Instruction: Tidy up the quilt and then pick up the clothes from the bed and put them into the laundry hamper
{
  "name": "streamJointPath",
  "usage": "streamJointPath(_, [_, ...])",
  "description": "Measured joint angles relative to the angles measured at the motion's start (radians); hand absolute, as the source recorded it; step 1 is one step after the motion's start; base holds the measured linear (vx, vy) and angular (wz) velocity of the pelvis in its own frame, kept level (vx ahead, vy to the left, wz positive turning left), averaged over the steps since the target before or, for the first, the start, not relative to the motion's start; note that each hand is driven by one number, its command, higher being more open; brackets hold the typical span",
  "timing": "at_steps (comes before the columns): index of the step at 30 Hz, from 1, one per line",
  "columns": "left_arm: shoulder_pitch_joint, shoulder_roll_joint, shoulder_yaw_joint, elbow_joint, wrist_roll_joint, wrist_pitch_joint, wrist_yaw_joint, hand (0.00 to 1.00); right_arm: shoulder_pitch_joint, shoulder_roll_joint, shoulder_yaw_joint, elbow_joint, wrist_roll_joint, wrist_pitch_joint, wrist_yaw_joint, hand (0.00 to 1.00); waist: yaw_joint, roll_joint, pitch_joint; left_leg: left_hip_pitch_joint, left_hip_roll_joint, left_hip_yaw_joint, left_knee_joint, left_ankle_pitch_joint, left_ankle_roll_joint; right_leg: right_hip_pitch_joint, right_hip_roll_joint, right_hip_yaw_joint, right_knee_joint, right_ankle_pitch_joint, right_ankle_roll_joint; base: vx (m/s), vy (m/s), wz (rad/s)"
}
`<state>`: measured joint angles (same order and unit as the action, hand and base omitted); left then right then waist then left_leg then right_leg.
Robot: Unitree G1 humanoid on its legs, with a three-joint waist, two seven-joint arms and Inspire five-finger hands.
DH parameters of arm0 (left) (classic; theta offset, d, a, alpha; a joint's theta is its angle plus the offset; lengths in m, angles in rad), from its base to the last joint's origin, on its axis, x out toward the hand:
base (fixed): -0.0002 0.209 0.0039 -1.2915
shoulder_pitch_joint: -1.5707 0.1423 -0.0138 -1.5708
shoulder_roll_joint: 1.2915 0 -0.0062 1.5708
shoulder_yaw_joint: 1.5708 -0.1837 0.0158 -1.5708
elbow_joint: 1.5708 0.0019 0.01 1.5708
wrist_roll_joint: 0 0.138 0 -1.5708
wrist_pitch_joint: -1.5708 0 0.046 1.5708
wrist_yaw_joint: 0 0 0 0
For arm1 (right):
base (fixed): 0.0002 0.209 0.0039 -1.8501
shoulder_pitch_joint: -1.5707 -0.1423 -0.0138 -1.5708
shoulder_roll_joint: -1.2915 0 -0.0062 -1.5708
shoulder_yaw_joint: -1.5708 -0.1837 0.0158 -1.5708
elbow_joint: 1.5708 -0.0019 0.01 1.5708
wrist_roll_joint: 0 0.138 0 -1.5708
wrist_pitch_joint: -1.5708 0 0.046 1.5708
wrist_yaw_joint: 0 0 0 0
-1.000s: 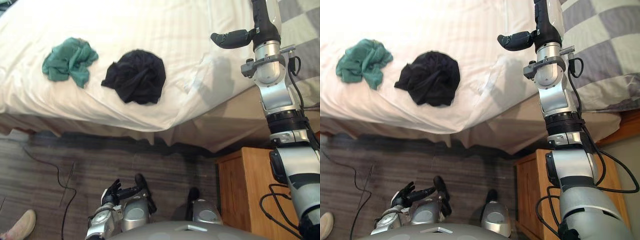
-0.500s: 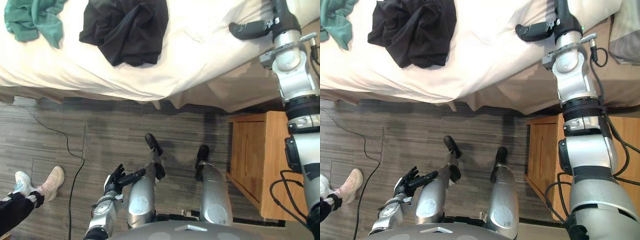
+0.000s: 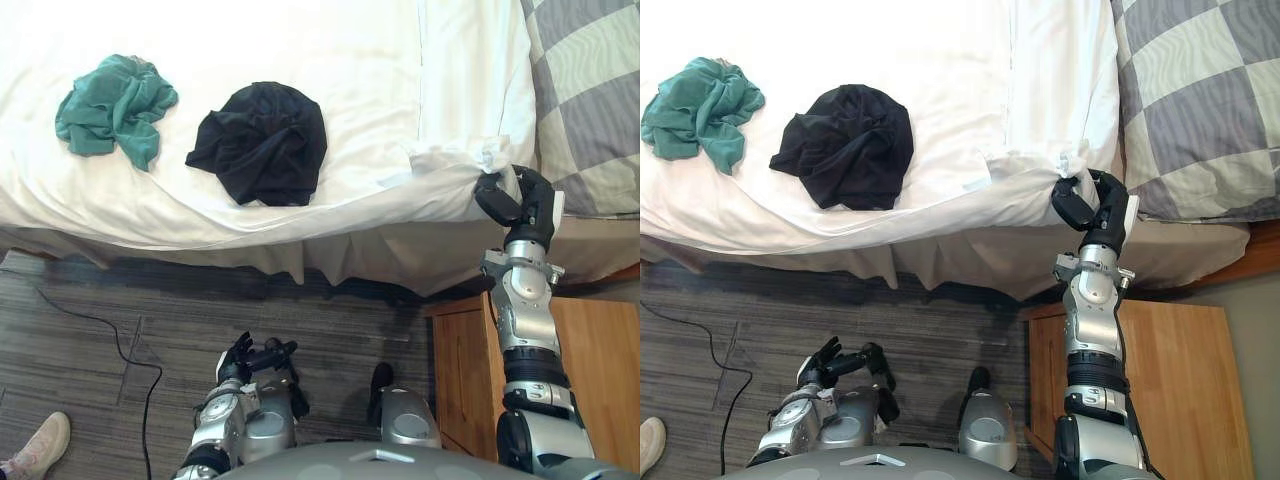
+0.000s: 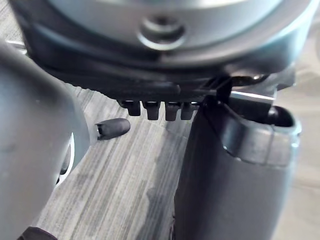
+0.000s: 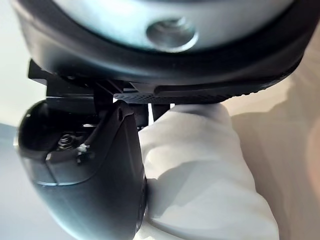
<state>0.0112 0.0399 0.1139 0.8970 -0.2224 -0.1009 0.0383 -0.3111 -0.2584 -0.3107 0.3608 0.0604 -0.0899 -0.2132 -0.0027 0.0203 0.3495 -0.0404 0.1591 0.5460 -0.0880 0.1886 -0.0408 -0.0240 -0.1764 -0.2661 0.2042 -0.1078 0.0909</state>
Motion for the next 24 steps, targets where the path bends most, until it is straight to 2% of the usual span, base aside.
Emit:
streamJointPath(2, [-0.004,-0.002,0.023,0.017,0.002,0.016,0.001,1.0,0.029,0.056,-0.065,0.059,0.001,-0.033,0.018,1.0,-0.001,-0.002,-0.003,0.039,0.002,0.007,0.0,-0.01,-0.014,0.046,0.003,-0.002,-0.022,0.002,0.003,0.09,-0.017,-0.02])
streamJointPath(3, [-0.001,-0.004,0.056,0.028,0.002,0.026,0.001,1.0,0.054,0.131,-0.149,0.098,0.067,-0.057,0.041,1.0,-0.003,-0.01,-0.011,0.088,0.0,0.012,-0.001,-0.018,-0.024,0.096,0.003,0.0,-0.041,0.003,0.004,0.09,-0.013,-0.15])
streamJointPath(4, [0.019,-0.007,0.082,0.036,0.002,0.039,-0.001,1.0,0.083,0.198,-0.238,0.125,0.253,-0.056,0.062,1.0,-0.003,-0.017,-0.043,0.121,-0.002,0.025,-0.002,-0.029,-0.038,0.136,0.004,0.004,-0.064,0.003,0.005,0.09,-0.012,-0.18])
streamJointPath(7, [0.046,-0.023,0.126,0.036,0.0,0.041,-0.007,1.0,0.147,0.248,-0.312,0.127,0.48,-0.029,0.07,1.0,-0.003,-0.024,-0.105,0.138,0.002,0.067,-0.004,-0.046,-0.044,0.15,0.008,0.029,-0.082,0.003,0.005,0.09,-0.009,-0.26])
streamJointPath(10, [0.047,-0.043,0.189,0.036,0.0,0.041,-0.009,1.0,0.189,0.272,-0.373,0.09,0.529,-0.002,0.057,1.0,-0.003,-0.031,-0.113,0.157,0.012,0.089,-0.004,-0.048,-0.042,0.168,0.016,0.029,-0.083,0.004,0.007,0.02,-0.01,-0.09])
streamJointPath(13, [0.057,-0.061,0.243,0.034,0.0,0.041,-0.01,1.0,0.226,0.292,-0.432,0.078,0.558,-0.001,0.008,1.0,-0.002,-0.039,-0.123,0.163,0.023,0.108,-0.005,-0.059,-0.041,0.169,0.023,0.029,-0.083,0.004,0.007,-0.02,-0.008,-0.05])
streamJointPath(14, [0.063,-0.065,0.26,0.034,0.0,0.041,-0.009,1.0,0.242,0.303,-0.486,0.047,0.603,-0.005,-0.034,1.0,-0.004,-0.04,-0.124,0.165,0.024,0.115,-0.005,-0.065,-0.04,0.169,0.023,0.032,-0.084,0.004,0.007,-0.03,0.0,-0.18])
streamJointPath(16, [0.086,-0.066,0.27,0.034,0.0,0.041,-0.003,1.0,0.26,0.295,-0.587,0.01,0.667,-0.031,-0.094,1.0,-0.004,-0.043,-0.126,0.173,0.024,0.136,-0.005,-0.08,-0.042,0.167,0.022,0.052,-0.084,0.004,0.007,-0.04,0.01,-0.25])
streamJointPath(17, [0.115,-0.067,0.288,0.034,0.0,0.041,0.001,1.0,0.276,0.291,-0.66,-0.032,0.7,-0.072,-0.127,1.0,-0.02,-0.051,-0.137,0.173,0.024,0.145,-0.005,-0.081,-0.043,0.165,0.021,0.053,-0.089,0.004,0.007,-0.03,0.002,-0.16])
streamJointPath(18, [0.119,-0.067,0.292,0.033,-0.001,0.041,0.002,1.0,0.28,0.291,-0.671,-0.044,0.702,-0.082,-0.132,1.0,-0.026,-0.053,-0.139,0.173,0.025,0.146,-0.005,-0.081,-0.043,0.165,0.021,0.053,-0.09,0.004,0.007,-0.02,-0.007,-0.11])
streamJointPath(20, [0.141,-0.068,0.305,0.033,-0.002,0.043,0.007,1.0,0.325,0.268,-0.735,-0.14,0.703,-0.153,-0.166,1.0,-0.05,-0.059,-0.162,0.173,0.026,0.157,-0.004,-0.081,-0.043,0.16,0.022,0.055,-0.09,0.006,0.011,-0.01,-0.009,-0.07])
streamJointPath(21, [0.146,-0.068,0.304,0.032,0.0,0.043,0.007,1.0,0.331,0.259,-0.739,-0.161,0.703,-0.162,-0.169,1.0,-0.056,-0.063,-0.167,0.173,0.026,0.158,-0.004,-0.081,-0.043,0.159,0.022,0.055,-0.09,0.007,0.012,-0.01,-0.003,-0.09])
streamJointPath(22, [0.149,-0.068,0.304,0.032,0.001,0.043,0.007,1.0,0.341,0.245,-0.74,-0.197,0.702,-0.175,-0.172,0.0,-0.058,-0.058,-0.177,0.174,0.026,0.162,-0.004,-0.081,-0.043,0.158,0.022,0.059,-0.09,0.008,0.013,-0.02,0.0,-0.11])
streamJointPath(24, [0.154,-0.068,0.294,0.033,0.002,0.043,0.007,1.0,0.337,0.212,-0.712,-0.303,0.701,-0.195,-0.18,0.0,-0.058,-0.056,-0.191,0.171,0.026,0.168,-0.004,-0.08,-0.044,0.148,0.022,0.068,-0.089,0.01,0.018,-0.03,-0.002,-0.1])
